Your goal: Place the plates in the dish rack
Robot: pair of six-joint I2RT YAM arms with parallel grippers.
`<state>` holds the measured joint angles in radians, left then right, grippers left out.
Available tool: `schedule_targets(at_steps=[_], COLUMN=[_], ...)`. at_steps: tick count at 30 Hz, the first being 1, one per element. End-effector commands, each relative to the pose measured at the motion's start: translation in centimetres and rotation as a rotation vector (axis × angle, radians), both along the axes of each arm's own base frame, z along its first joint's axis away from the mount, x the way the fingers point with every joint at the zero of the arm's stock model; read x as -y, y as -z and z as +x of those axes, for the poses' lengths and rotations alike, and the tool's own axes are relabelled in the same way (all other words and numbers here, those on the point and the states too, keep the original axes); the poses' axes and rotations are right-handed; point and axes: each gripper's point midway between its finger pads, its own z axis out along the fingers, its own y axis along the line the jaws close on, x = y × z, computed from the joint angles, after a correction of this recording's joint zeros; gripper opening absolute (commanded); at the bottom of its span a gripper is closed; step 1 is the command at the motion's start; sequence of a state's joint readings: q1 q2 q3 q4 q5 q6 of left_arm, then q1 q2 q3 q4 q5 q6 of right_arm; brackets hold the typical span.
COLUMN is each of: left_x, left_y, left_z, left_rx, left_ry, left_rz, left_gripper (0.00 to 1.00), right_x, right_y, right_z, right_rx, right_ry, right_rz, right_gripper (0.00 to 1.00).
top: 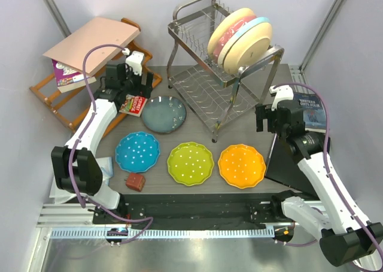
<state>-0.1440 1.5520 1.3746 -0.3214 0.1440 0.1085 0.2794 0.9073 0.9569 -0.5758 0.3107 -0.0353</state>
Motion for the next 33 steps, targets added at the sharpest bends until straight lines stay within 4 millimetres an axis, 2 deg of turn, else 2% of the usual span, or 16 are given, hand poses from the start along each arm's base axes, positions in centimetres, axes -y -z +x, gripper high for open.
schedule_targets(at_steps=[1, 3, 4, 5, 6, 8, 12, 14, 15, 18, 19, 20, 22, 25, 29, 33], left_x=[-0.6, -2.2, -4.2, -4.6, -4.8, -4.2, -3.2, -2.3, -1.8, 0.0, 0.2, 0.3, 0.3, 0.6, 1.3, 1.8], left_y=[-1.0, -0.6, -1.0, -0.7, -0.8, -0.8, 0.5, 0.8, 1.7, 1.7, 2.3, 1.4, 2.3, 2.3, 2.8, 2.8], left_z=[1.1, 1.7, 2.2, 2.5, 2.7, 3.2, 4.3, 4.8, 5.1, 5.7, 6.1, 6.7, 7.3, 7.9, 8.0, 8.4], left_rx=[0.059, 0.074, 0.092, 0.087, 0.089, 0.109, 0.148, 0.133, 0.111, 0.100, 0.084, 0.103, 0.083, 0.064, 0.042, 0.050], left_ry=[0.002, -0.071, -0.180, -0.212, -0.226, -0.209, -0.206, -0.194, -0.182, -0.109, -0.117, -0.116, -0.118, -0.143, -0.128, -0.125], left_rz=[0.069, 0.135, 0.182, 0.186, 0.185, 0.160, 0.080, 0.024, -0.003, -0.054, -0.068, -0.072, -0.066, -0.112, -0.142, -0.144], left_gripper=[0.99, 1.00, 1.00, 1.00, 1.00, 1.00, 0.99, 0.99, 0.99, 1.00, 0.99, 0.99, 0.99, 0.99, 0.99, 0.99], right_x=[-0.4, -2.5, -3.6, -4.6, -6.7, -7.6, -9.4, -10.4, -10.9, -11.6, -11.9, -12.3, -13.2, -14.0, -14.3, -13.6], right_y=[-4.9, -6.8, -7.4, -7.6, -8.5, -8.2, -6.2, -6.3, -6.2, -5.6, -5.6, -5.8, -6.1, -5.9, -5.8, -5.2], right_z=[0.0, -0.8, -0.9, -1.1, -0.9, -1.0, -0.6, 0.0, 0.1, 0.7, 0.7, 0.9, 1.1, 1.6, 2.8, 5.3], right_rx=[0.129, 0.184, 0.199, 0.188, 0.164, 0.120, 0.112, 0.111, 0.103, 0.096, 0.100, 0.114, 0.147, 0.160, 0.186, 0.198], right_ry=[-0.056, -0.202, -0.277, -0.325, -0.418, -0.459, -0.550, -0.567, -0.575, -0.596, -0.611, -0.628, -0.666, -0.667, -0.640, -0.544], right_rz=[-0.007, 0.023, 0.031, 0.062, 0.114, 0.139, 0.158, 0.205, 0.230, 0.243, 0.238, 0.236, 0.228, 0.246, 0.245, 0.227], right_gripper=[1.00, 1.00, 0.99, 0.98, 0.93, 0.89, 0.87, 0.86, 0.84, 0.83, 0.83, 0.83, 0.83, 0.82, 0.80, 0.77])
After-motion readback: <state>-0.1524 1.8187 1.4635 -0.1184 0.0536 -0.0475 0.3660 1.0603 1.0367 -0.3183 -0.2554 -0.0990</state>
